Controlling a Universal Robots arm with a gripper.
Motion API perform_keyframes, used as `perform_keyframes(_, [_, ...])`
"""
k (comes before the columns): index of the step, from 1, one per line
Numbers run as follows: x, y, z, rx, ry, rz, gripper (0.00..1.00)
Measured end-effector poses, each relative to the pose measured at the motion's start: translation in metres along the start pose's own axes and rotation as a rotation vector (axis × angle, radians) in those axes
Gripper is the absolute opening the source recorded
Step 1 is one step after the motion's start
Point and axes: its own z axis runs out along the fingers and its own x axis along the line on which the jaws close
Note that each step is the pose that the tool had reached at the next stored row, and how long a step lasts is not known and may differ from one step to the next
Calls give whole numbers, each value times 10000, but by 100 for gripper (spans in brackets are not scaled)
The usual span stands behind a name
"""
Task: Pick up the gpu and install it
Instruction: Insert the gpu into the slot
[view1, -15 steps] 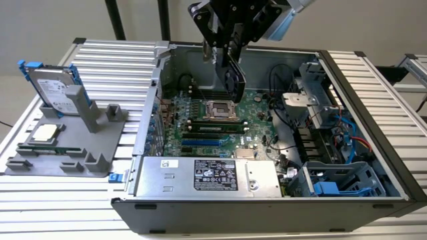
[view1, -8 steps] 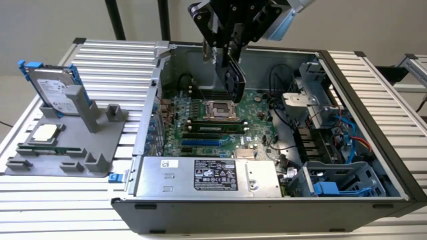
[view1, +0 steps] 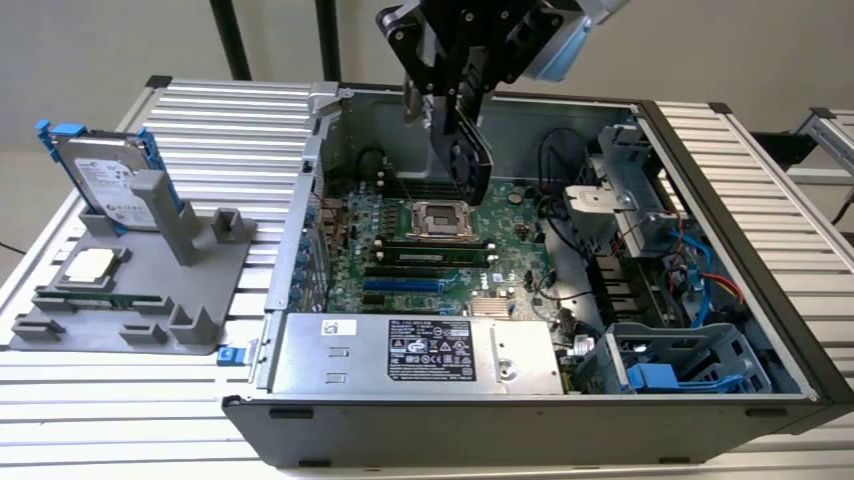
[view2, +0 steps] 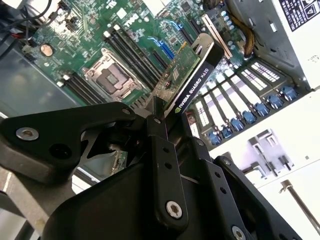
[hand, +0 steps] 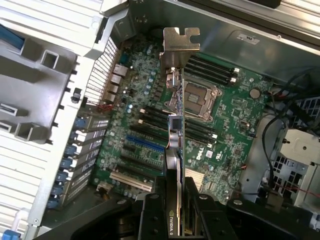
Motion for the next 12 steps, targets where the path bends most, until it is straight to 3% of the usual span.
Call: perform_keyframes(12, [0, 0, 0, -4, 31, -639, 0])
